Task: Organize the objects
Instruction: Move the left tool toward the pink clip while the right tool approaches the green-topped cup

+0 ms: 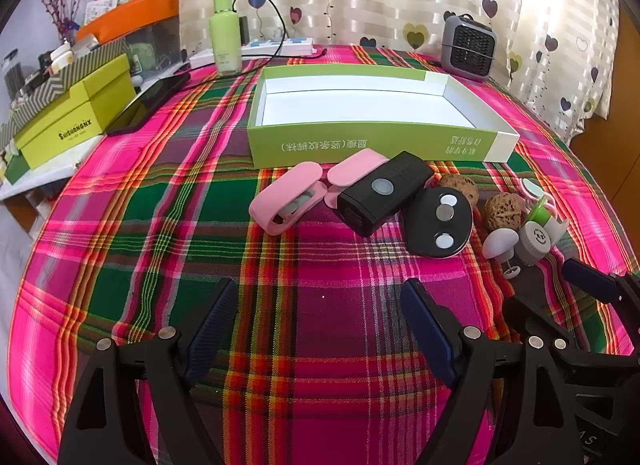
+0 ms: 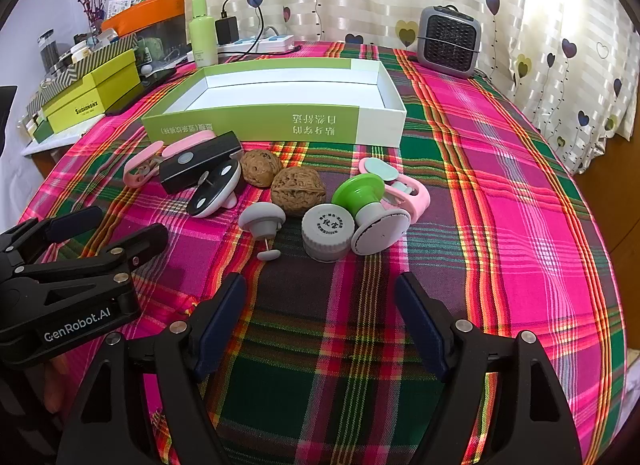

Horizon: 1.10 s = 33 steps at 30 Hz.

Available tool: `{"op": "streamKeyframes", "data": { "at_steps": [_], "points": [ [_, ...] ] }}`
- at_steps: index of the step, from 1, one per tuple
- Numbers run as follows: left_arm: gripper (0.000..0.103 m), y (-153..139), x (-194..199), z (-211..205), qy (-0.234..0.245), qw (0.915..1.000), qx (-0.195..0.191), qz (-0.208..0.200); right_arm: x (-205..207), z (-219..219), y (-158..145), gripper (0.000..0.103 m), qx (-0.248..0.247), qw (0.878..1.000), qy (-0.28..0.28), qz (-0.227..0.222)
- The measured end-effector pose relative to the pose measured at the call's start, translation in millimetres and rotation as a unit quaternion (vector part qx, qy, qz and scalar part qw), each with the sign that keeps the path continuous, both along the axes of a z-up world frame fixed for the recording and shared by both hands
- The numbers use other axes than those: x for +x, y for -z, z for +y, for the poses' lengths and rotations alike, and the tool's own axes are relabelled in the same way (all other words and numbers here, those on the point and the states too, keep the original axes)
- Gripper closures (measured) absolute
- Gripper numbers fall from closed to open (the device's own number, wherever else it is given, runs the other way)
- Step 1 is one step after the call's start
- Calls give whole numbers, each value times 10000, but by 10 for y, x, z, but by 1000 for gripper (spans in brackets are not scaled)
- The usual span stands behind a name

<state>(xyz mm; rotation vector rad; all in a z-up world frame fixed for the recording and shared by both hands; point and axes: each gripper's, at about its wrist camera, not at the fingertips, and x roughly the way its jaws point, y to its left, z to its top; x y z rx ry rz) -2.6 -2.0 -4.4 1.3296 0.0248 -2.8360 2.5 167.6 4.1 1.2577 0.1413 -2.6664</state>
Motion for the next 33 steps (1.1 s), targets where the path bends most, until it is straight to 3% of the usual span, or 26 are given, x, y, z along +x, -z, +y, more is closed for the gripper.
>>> {"op": "streamKeyframes", "data": {
  "at_steps": [33],
  "points": [
    [20, -26, -39, 1, 130, 9999, -1, -92, -67, 79, -12, 26, -1, 9999, -136, -47]
  ]
}}
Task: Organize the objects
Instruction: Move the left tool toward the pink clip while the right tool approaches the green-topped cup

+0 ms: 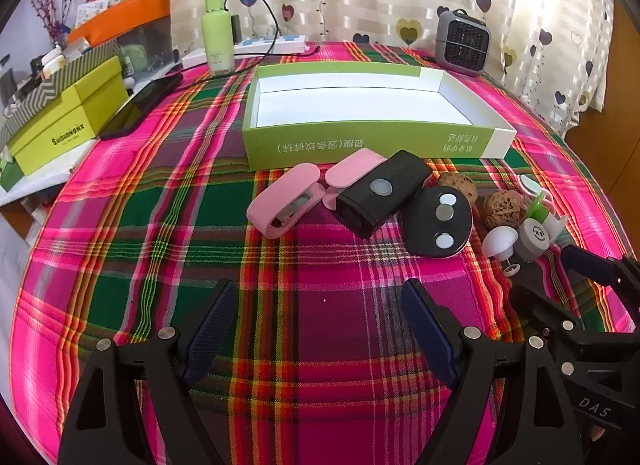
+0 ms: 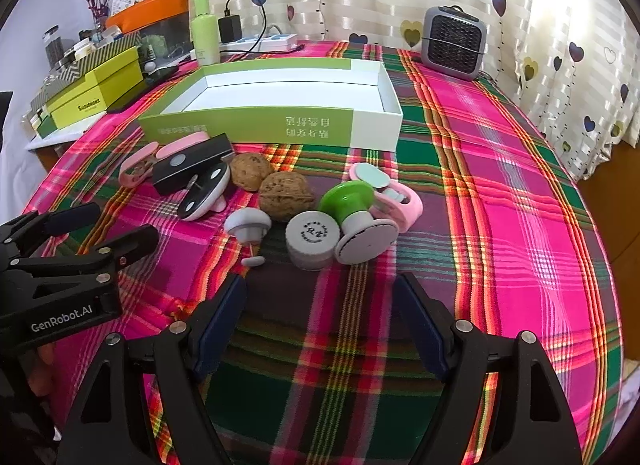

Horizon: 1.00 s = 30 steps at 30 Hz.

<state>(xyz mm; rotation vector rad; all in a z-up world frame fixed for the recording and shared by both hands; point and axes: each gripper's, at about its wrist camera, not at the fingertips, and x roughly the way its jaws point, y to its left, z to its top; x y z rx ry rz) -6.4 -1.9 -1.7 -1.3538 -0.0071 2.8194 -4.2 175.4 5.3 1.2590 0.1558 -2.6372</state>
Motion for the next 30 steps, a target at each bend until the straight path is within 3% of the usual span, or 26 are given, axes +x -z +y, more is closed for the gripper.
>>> {"op": "streamKeyframes", "data": {
  "at_steps": [19, 30],
  "points": [
    [20, -13, -28, -38, 340, 9994, -31, -11, -92, 165, -10, 26, 22, 9999, -93, -118],
    [20, -64, -6, -278, 464, 9983, 322, 108, -151, 337, -38, 28, -283, 9995, 12, -117]
  ]
}}
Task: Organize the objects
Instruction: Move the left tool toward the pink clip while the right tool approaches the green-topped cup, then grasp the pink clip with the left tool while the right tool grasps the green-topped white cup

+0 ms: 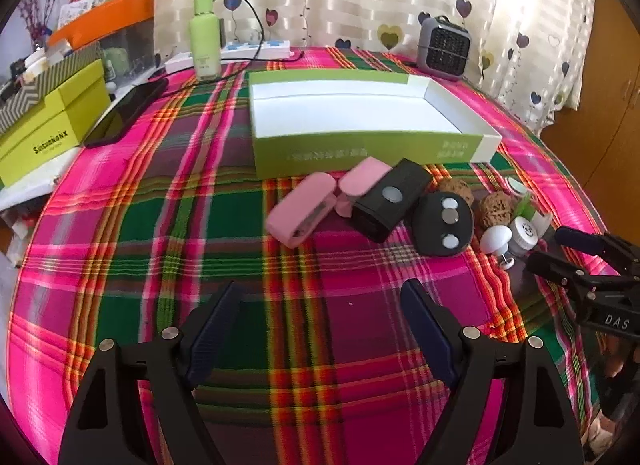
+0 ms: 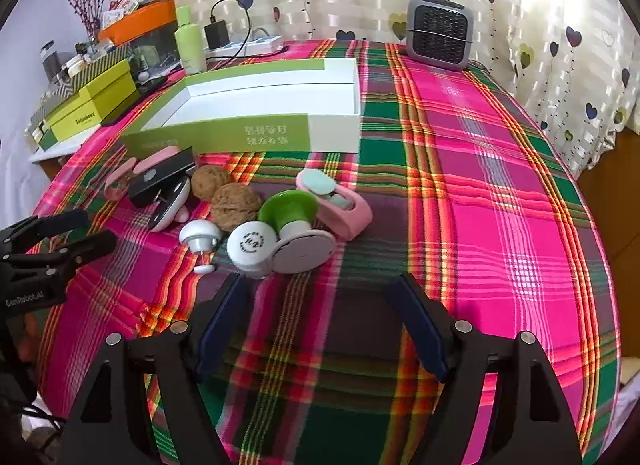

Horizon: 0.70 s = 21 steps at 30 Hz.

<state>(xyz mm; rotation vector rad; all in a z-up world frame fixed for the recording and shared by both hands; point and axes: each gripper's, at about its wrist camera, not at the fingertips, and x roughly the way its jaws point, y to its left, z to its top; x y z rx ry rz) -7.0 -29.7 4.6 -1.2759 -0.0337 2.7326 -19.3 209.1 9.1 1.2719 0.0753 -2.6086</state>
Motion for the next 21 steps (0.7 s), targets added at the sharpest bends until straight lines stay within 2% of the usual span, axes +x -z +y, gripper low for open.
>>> {"op": "streamKeyframes", "data": {
  "at_steps": [11, 15, 21],
  "points": [
    [20, -14, -94, -212, -113, 9997, 232, -3, -59, 115, -136, 34, -282, 9990, -45, 329],
    [21, -67, -148, -228, -109, 9996, 207, 127, -110, 105, -142, 45, -329, 9988, -92, 351],
    [24, -85, -265, -248, -92, 9998, 124, 160, -154, 103, -111, 55, -446, 9985, -166, 280]
  ]
}}
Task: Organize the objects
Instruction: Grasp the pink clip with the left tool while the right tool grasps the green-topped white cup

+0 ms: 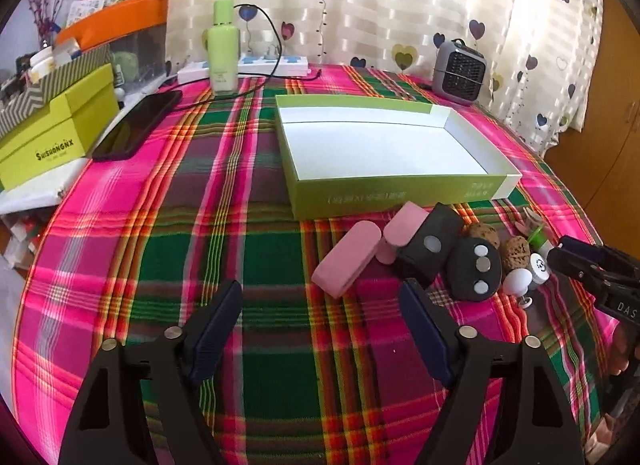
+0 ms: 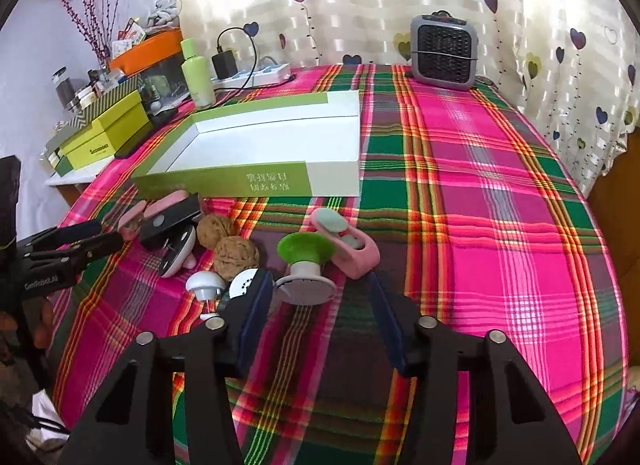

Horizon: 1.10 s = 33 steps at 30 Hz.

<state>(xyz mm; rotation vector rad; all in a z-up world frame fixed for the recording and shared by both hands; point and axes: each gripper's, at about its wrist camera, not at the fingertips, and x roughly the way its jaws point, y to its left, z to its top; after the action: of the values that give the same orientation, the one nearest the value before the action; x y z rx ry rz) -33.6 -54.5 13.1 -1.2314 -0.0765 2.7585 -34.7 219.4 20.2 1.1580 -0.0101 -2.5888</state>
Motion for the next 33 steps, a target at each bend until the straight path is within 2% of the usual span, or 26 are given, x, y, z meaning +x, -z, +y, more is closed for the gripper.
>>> {"op": "streamKeyframes", "data": {
  "at_steps": [3, 11, 23, 26, 33],
  "points": [
    [28, 4, -62, 0, 21, 10000, -30, -3, -9, -1, 4, 64, -19, 10000, -35, -30],
    [29, 35, -155, -4, 41, 10000, 37, -68, -108, 41, 20, 65, -258, 9994, -42, -206],
    [29, 81, -292, 56, 125, 9997, -1, -200, -200, -78, 59, 65, -11, 9993, -225, -296],
    [30, 86, -315, 64, 150, 9997, -16, -216, -207, -109, 70, 68, 20, 9991, -271, -323],
    [43, 77, -339, 77, 191, 9996, -58, -212, -208, -173, 77, 68, 25, 9989, -347, -321]
  ]
}}
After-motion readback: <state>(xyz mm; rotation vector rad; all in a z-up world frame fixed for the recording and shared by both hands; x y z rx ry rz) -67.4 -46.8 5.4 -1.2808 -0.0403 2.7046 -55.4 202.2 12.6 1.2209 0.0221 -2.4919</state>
